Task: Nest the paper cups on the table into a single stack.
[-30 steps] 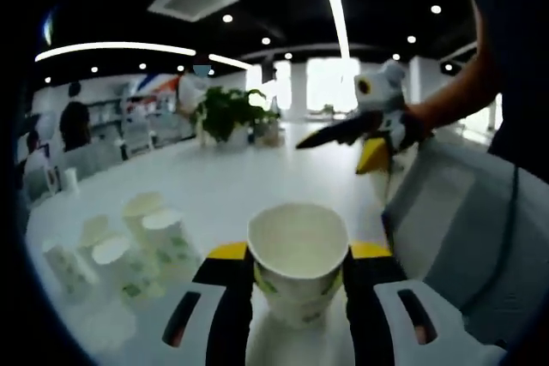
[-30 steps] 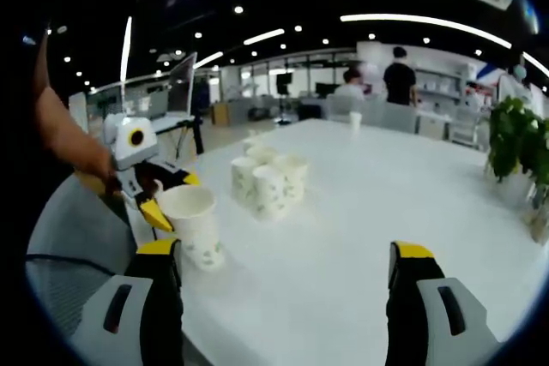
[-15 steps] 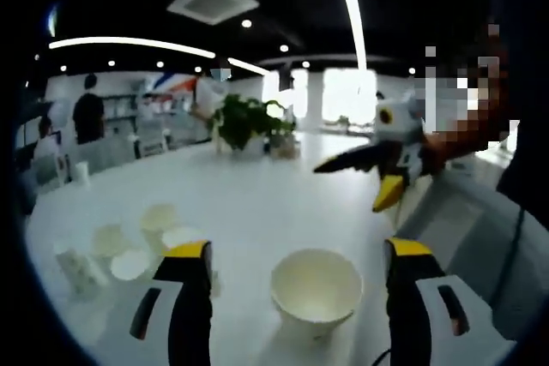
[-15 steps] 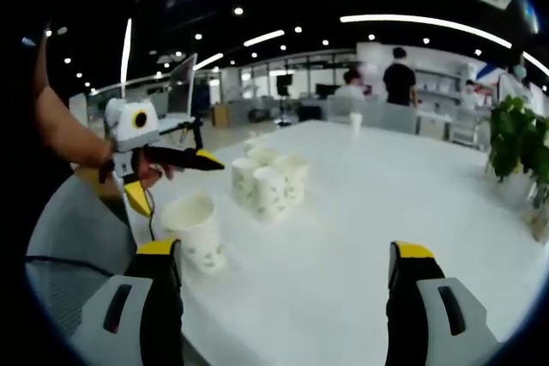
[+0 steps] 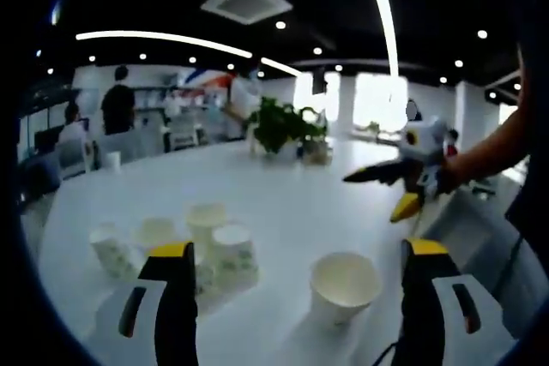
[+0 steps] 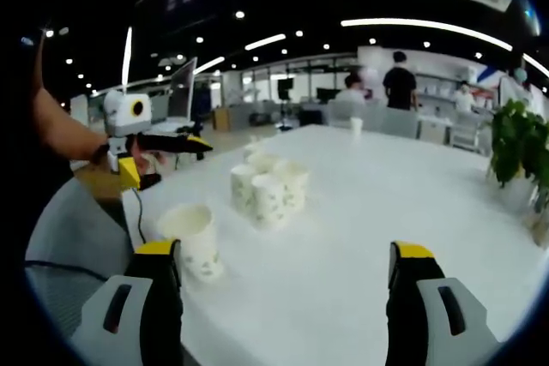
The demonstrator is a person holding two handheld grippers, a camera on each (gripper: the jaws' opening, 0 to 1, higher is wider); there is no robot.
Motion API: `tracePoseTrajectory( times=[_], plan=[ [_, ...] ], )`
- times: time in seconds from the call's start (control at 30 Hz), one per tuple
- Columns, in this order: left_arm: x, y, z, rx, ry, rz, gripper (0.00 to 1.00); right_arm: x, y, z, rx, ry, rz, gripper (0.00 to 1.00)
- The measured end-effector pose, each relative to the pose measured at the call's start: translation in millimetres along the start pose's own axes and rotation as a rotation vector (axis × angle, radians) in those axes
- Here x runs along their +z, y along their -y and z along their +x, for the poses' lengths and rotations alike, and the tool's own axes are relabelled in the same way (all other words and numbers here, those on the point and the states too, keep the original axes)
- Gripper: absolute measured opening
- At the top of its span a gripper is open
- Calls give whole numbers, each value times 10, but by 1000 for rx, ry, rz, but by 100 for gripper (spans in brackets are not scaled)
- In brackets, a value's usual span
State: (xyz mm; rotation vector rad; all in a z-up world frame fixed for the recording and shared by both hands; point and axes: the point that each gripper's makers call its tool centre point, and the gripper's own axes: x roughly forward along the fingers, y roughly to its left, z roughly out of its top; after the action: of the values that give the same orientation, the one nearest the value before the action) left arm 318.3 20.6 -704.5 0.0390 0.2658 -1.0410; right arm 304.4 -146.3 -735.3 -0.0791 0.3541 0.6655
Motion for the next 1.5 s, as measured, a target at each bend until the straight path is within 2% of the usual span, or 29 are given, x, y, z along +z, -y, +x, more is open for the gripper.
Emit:
tracePoseTrajectory(
  times=[0.13,0.33,0.43,0.6,0.7,0.83,0.97,1.1,1.27,1.4,1.5],
  plan=[
    [-3,-109,-154,53,10,-22,98,8,0,11,-2,6,-5,100],
    [-90,-229,-376,116,-17,-14,98,66,44,11,-14,23,-18,100],
    [-141,-314,-468,152,-31,-13,98,144,95,-3,-26,64,-11,100],
    [-181,-397,-591,189,-35,-13,98,159,103,-5,-30,70,-19,100],
    [-244,-428,-662,215,-58,-3,98,179,111,-7,-28,89,-16,100],
    [-260,-430,-735,225,-63,5,98,177,126,1,-31,92,-7,100],
    [-312,-462,-800,235,-103,36,98,195,127,22,-28,93,-13,100],
    [-321,-519,-862,253,-97,22,98,191,121,44,-14,80,-51,100],
    [-385,-601,-891,272,-102,13,98,201,145,73,1,79,-60,100],
    [-397,-647,-895,274,-110,15,98,235,193,86,14,103,-31,100],
    [-386,-673,-895,272,-108,11,98,201,241,102,7,94,-20,100]
  ],
)
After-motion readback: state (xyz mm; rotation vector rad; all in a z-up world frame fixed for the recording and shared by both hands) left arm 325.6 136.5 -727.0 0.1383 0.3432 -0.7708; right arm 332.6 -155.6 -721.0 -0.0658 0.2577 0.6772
